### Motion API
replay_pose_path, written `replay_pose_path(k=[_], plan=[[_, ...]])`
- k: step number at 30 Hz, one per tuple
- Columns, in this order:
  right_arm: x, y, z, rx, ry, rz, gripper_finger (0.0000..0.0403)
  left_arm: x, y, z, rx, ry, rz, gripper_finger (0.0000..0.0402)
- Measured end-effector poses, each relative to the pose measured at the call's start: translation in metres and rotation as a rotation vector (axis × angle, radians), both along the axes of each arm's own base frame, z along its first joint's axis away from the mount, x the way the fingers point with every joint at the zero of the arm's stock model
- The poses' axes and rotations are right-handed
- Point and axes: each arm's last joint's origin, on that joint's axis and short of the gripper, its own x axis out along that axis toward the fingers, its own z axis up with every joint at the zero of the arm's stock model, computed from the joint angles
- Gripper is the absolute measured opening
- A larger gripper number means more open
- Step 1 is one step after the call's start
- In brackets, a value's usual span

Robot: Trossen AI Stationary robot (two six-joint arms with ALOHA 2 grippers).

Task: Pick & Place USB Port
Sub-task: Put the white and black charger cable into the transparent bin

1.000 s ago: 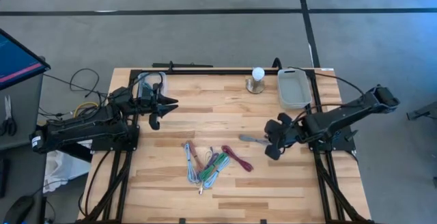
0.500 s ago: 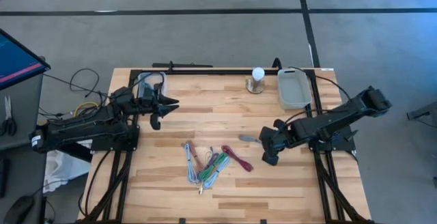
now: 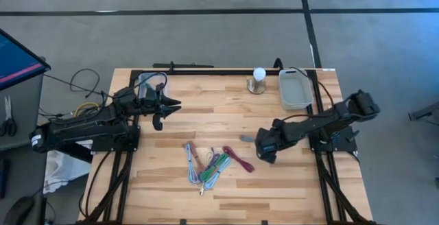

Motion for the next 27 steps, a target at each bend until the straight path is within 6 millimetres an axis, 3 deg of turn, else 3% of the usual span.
replay_pose_path(k=[15, 18, 23, 27], plan=[[0.007, 0.001, -0.024, 0.01, 0.088, -0.006, 0.0131, 0.0, 0.0, 0.0, 0.001, 0.0, 0.0, 0.0097], [0.008, 0.001, -0.025, 0.009, 0.088, -0.006, 0.0104, 0.0, 0.0, 0.0, 0.001, 0.0, 0.0, 0.0097], [0.006, 0.001, -0.019, 0.012, 0.068, 0.017, 0.0025, 0.0, 0.0, 0.0, 0.001, 0.0, 0.0, 0.0097], [0.005, 0.0, -0.015, 0.001, 0.046, 0.021, 0.0023, 0.0, 0.0, 0.0, 0.0, 0.0, 0.0, 0.0097]])
